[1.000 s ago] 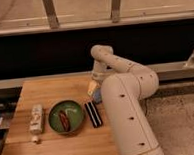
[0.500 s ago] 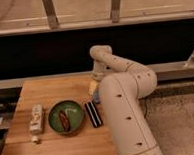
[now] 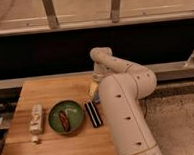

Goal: Wipe the white sponge on the table

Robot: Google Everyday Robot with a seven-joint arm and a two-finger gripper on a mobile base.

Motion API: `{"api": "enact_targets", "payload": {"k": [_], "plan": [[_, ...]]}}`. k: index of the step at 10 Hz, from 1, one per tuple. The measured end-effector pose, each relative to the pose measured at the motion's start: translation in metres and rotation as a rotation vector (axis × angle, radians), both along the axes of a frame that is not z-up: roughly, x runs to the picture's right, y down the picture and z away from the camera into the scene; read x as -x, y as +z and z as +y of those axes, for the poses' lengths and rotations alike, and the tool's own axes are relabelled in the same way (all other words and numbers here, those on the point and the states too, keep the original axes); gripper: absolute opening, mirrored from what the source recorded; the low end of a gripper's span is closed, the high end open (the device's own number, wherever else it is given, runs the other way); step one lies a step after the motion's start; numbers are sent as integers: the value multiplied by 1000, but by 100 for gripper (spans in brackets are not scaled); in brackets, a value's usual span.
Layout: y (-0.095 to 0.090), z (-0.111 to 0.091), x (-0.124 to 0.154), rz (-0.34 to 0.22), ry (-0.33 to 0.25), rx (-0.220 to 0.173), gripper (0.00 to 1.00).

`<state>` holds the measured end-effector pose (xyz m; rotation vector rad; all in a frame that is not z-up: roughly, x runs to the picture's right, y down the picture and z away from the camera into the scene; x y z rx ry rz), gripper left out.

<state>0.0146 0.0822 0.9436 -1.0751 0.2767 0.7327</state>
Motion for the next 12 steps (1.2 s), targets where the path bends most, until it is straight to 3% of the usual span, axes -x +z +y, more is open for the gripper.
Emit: {"api": "enact_targets", "payload": {"k": [7, 9, 12], "plan": [[-7, -2, -4, -32, 49, -11, 6], [-10, -3, -5, -34, 55, -12, 0], [-17, -7, -13, -26, 64, -24, 0]]}}
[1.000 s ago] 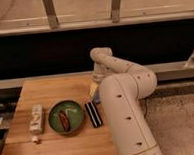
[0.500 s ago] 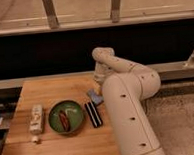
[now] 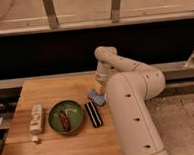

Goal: Wipe the white sponge on the table

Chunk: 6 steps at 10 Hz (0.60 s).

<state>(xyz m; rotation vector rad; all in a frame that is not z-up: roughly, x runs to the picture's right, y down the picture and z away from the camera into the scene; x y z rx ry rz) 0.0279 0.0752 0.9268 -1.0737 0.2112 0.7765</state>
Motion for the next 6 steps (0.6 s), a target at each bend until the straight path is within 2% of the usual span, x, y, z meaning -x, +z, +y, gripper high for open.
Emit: {"api": "enact_targets", "payload": {"k": [3, 6], "plan": [[-3, -9, -18, 42, 17, -14, 0], [13, -34, -41, 108, 13, -26, 0]]}}
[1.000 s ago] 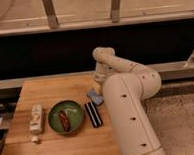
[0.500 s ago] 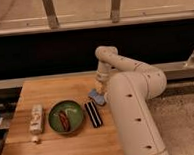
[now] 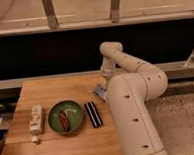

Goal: Wipe the white sponge on the table

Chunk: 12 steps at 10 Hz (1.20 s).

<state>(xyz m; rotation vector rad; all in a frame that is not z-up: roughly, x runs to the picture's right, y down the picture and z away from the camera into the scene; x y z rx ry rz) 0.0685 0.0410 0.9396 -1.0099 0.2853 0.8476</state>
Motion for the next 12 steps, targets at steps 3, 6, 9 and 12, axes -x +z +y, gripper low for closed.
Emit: {"api": "enact_targets", "payload": {"k": [3, 6, 9, 12], "plan": [[11, -18, 6, 20, -15, -13, 0], [13, -24, 53, -92, -67, -13, 0], [-3, -7, 74, -171, -115, -7, 0], [-34, 14, 85, -256, -135, -95, 0]]}}
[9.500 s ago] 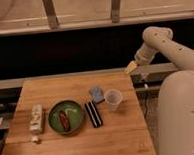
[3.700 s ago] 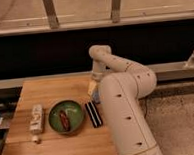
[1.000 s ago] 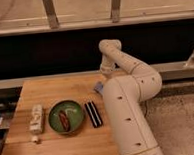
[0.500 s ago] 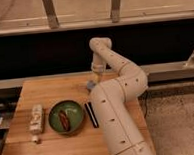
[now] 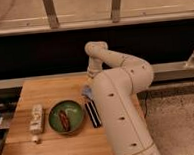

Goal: Wipe the white sponge on the table

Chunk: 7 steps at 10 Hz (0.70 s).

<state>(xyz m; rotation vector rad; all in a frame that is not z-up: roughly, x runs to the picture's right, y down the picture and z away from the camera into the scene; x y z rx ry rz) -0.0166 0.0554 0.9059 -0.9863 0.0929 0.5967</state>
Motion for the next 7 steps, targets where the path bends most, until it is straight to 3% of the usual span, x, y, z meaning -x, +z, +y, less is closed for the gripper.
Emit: {"api": "enact_targets", "payload": {"k": [2, 3, 6, 7], "plan": [[-22, 17, -5, -9, 44, -94, 0], [-28, 22, -8, -6, 61, -122, 0], [-27, 15, -32, 14, 144, -211, 0], [-26, 13, -34, 14, 148, -217, 0]]}}
